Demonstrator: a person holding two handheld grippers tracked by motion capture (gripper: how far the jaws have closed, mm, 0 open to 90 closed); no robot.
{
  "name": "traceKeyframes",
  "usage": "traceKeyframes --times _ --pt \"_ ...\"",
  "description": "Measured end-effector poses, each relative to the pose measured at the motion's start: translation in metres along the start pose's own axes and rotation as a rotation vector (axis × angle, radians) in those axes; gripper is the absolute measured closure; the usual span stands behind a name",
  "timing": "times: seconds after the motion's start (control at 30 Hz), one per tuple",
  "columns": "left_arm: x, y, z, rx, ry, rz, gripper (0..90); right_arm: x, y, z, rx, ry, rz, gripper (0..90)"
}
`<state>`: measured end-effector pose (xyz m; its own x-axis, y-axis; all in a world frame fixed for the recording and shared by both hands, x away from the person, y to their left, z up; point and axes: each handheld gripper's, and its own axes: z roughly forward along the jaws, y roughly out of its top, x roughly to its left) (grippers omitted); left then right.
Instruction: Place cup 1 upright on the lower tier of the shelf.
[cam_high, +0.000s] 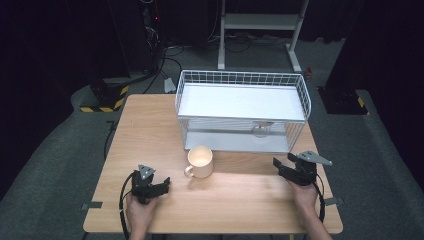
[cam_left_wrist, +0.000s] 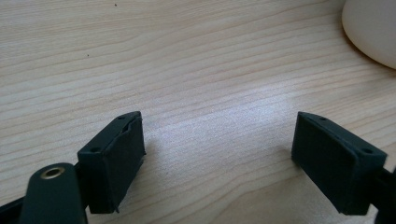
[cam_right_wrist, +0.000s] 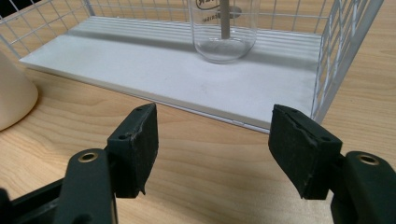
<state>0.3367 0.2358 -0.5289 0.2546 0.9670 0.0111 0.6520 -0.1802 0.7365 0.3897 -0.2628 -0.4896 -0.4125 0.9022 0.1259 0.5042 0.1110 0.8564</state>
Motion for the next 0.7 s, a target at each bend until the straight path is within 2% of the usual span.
traceKeyframes --times 0.53,0.7 --pt "0.000 0.000 0.000 0.000 0.002 -0.002 17.3 0.004 -0.012 -0.006 0.015 0.009 -0.014 33.5" --pt "0.000 0.000 0.000 0.000 0.002 -0.001 17.3 0.005 -0.018 -0.008 0.028 0.004 -0.039 33.5"
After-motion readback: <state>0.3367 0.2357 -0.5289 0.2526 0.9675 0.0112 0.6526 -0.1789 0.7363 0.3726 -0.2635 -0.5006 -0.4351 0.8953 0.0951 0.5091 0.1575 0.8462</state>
